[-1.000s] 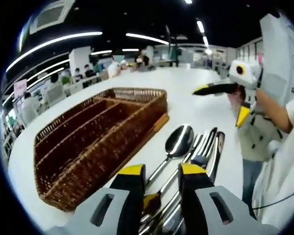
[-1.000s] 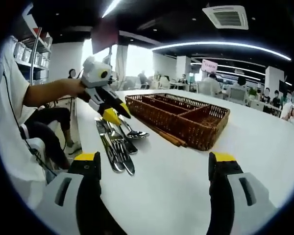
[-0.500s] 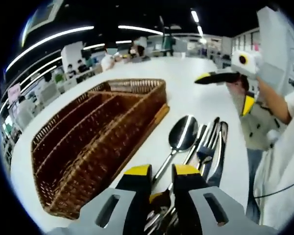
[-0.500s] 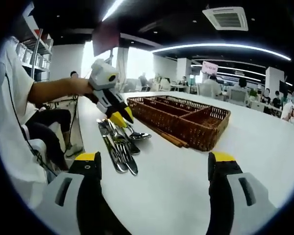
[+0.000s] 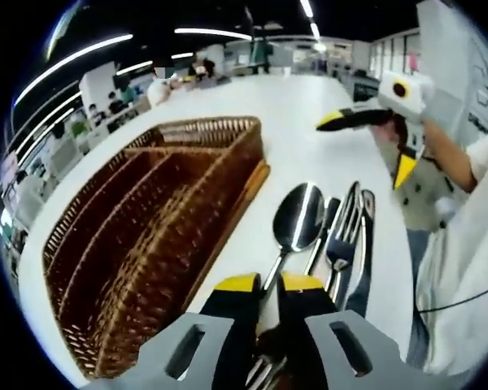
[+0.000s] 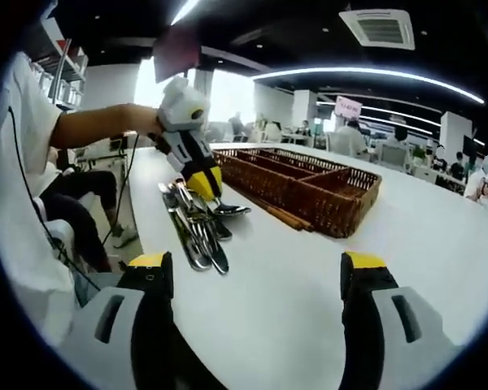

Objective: Arrange the knives, forks, and spoons in their matching storage slots by inserting each utensil handle-first until every utensil is classified and aligned in the correct compartment

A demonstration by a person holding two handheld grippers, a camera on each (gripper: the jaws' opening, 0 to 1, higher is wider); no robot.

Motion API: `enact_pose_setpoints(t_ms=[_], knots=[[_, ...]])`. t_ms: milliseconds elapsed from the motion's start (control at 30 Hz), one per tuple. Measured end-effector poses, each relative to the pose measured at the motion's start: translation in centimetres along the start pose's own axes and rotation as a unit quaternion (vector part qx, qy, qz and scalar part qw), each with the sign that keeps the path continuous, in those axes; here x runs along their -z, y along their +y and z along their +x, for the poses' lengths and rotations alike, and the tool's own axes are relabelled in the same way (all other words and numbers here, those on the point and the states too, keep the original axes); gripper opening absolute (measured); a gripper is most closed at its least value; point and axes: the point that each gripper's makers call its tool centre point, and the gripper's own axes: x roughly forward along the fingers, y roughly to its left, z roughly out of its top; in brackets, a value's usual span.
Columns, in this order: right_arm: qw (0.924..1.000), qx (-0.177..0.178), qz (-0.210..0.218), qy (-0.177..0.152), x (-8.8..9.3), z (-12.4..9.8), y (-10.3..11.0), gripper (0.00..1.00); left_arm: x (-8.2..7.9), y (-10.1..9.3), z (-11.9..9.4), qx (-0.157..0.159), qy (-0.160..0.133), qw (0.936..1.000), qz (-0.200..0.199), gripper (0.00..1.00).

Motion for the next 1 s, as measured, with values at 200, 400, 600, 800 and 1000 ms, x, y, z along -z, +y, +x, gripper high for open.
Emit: enact_pose_setpoints(t_ms=[200,400,600,800,1000], knots=[[0.9999,0.004,0.0,-0.013,-0.5,-0.5,0.0,0.88,0.9,3.5,-0.7,0.018,0.005,0.9998,0.0,0.08],[1.0,0.003,0.004,-0.007,0.2,-0.5,0.0,0.87,1.4,5.8,-1.2,0.046,-0.01,0.9989,0.005,0.08],[0.9999,0.002,0.007,-0.01,0.2,-0.4,0.1,0.86,1.4,8.3,-1.0,0.066,-0.064,0.9957,-0.003,0.06],[0.9999,0.004,0.012,-0.009,0.3,-0.5,-0.1,0.85,1.9,10.2,-1.3,0.069,-0.101,0.9918,0.037,0.03],[0.9997,0.013,0.017,-0.016,0.2,-0.6,-1.0,0.83,0.1,5.7,-0.4,0.05,-0.084,0.9927,0.071,0.02]])
